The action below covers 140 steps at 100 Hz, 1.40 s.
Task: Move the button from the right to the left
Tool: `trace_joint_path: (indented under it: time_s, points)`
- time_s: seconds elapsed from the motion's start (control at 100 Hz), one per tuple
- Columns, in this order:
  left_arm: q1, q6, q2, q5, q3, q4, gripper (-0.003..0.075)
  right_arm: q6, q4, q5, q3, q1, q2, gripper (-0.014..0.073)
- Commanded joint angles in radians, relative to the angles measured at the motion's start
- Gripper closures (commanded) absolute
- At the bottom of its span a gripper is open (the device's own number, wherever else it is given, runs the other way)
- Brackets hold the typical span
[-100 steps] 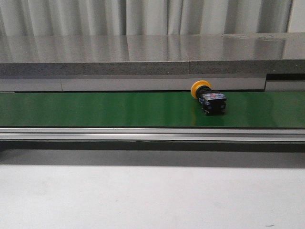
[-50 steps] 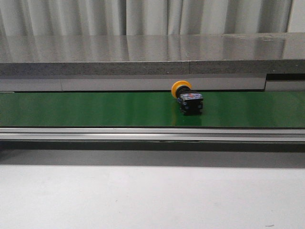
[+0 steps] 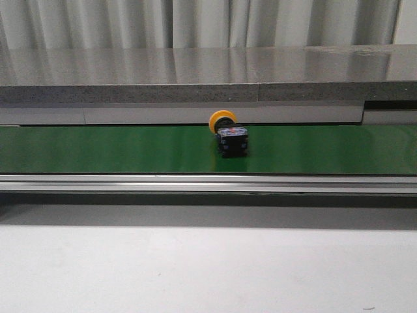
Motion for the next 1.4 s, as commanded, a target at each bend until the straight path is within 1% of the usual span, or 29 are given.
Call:
trace_joint_path:
  time_s: [0.0,0.03,0.06,0.08,0.13,0.15,0.18,0.23,0.28,0.32,0.38,0.54,0.75,0.96,1.0,1.13,1.19,1.27,1.39]
  points:
    - [-0.008,-0.003,0.096,-0.035,-0.092,-0.043,0.0646,-0.006,0.005,-0.075,-0.025,0.002,0.009,0.0660]
    - [-0.008,-0.001,0.125,-0.033,-0.107,-0.048,0.0597,-0.006,0.005,-0.075,-0.025,0.002,0.009,0.0660]
    - [-0.008,-0.001,0.159,-0.033,-0.121,-0.053,0.0524,-0.006,0.005,-0.075,-0.025,0.002,0.009,0.0660]
    - [-0.008,-0.001,0.179,-0.033,-0.130,-0.059,0.0491,-0.006,0.005,-0.075,-0.025,0.002,0.009,0.0660]
    - [-0.008,-0.001,0.226,-0.033,-0.150,-0.070,0.0351,-0.006,0.005,-0.075,-0.025,0.002,0.009,0.0660]
    - [-0.008,-0.001,0.246,-0.033,-0.158,-0.076,0.0317,-0.006,0.005,-0.075,-0.025,0.002,0.009,0.0660]
    - [-0.008,-0.001,0.270,-0.031,-0.169,-0.081,0.0234,-0.006,0.005,-0.075,-0.025,0.002,0.009,0.0660]
    - [-0.013,-0.001,0.313,-0.026,-0.188,-0.081,0.0141,-0.006,0.005,-0.075,-0.025,0.002,0.009,0.0660]
    - [-0.014,-0.001,0.360,-0.024,-0.212,-0.081,0.0091,-0.006,0.005,-0.075,-0.025,0.002,0.009,0.0660]
    - [-0.014,-0.001,0.402,-0.022,-0.228,-0.083,0.0084,-0.006,0.005,-0.075,-0.025,0.002,0.009,0.0660]
    - [-0.024,-0.001,0.458,-0.020,-0.263,-0.083,0.0093,-0.006,0.005,-0.075,-0.025,0.002,0.009,0.0660]
    - [-0.087,-0.001,0.622,0.003,-0.377,-0.081,0.0118,-0.006,0.005,-0.075,-0.025,0.002,0.009,0.0660]
    - [-0.181,-0.015,0.836,0.102,-0.565,-0.083,0.0118,-0.006,0.005,-0.075,-0.025,0.002,0.009,0.0660]
    - [-0.262,-0.135,1.011,0.221,-0.755,-0.054,0.0120,-0.006,0.005,-0.075,-0.025,0.002,0.009,0.0660]
    - [-0.277,-0.168,1.035,0.241,-0.784,-0.025,0.0120,-0.006,0.005,-0.075,-0.025,0.002,0.009,0.0660]
    - [-0.337,-0.319,1.119,0.333,-0.885,0.145,0.0121,-0.006,0.005,-0.075,-0.025,0.002,0.009,0.0660]
    - [-0.355,-0.353,1.153,0.381,-0.927,0.179,0.0121,-0.006,0.005,-0.075,-0.025,0.002,0.009,0.0660]
    - [-0.364,-0.374,1.183,0.412,-0.960,0.173,0.0121,-0.006,0.005,-0.075,-0.025,0.002,0.009,0.0660]
    - [-0.368,-0.404,1.208,0.422,-0.987,0.144,0.0121,-0.006,0.005,-0.075,-0.025,0.002,0.009,0.0660]
